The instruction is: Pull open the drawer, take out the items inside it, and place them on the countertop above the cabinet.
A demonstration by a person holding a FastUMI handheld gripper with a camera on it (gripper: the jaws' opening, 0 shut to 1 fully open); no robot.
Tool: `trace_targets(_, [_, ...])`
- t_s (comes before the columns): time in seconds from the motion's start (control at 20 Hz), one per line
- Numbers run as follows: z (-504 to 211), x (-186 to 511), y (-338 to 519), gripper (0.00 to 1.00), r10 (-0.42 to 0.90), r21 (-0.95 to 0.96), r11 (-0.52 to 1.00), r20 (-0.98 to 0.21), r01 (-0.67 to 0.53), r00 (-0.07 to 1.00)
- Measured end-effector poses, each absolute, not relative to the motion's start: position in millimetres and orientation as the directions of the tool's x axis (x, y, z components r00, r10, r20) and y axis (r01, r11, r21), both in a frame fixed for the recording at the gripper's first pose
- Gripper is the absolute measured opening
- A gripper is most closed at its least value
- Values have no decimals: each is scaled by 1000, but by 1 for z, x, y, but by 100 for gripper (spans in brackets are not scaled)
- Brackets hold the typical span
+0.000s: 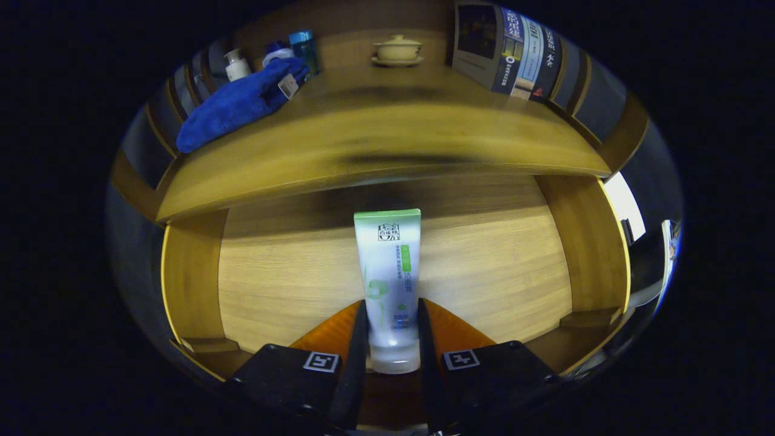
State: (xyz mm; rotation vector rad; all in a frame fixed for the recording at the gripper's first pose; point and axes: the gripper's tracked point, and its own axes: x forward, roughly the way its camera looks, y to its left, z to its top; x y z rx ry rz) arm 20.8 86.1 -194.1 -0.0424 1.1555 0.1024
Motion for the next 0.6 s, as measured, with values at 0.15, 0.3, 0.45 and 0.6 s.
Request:
trace_targets(0.15, [-169,13,90,49,83,36,992,-905,-120,417])
trace_targets(0.3, [-144,8,93,49,100,42,989,-895,-142,435])
trace_targets(0.45, [-111,16,91,49,105,37,988,-874,-150,475])
trace_targets(0.6, [-83,33,89,49,97,30,990,-855,-139,509])
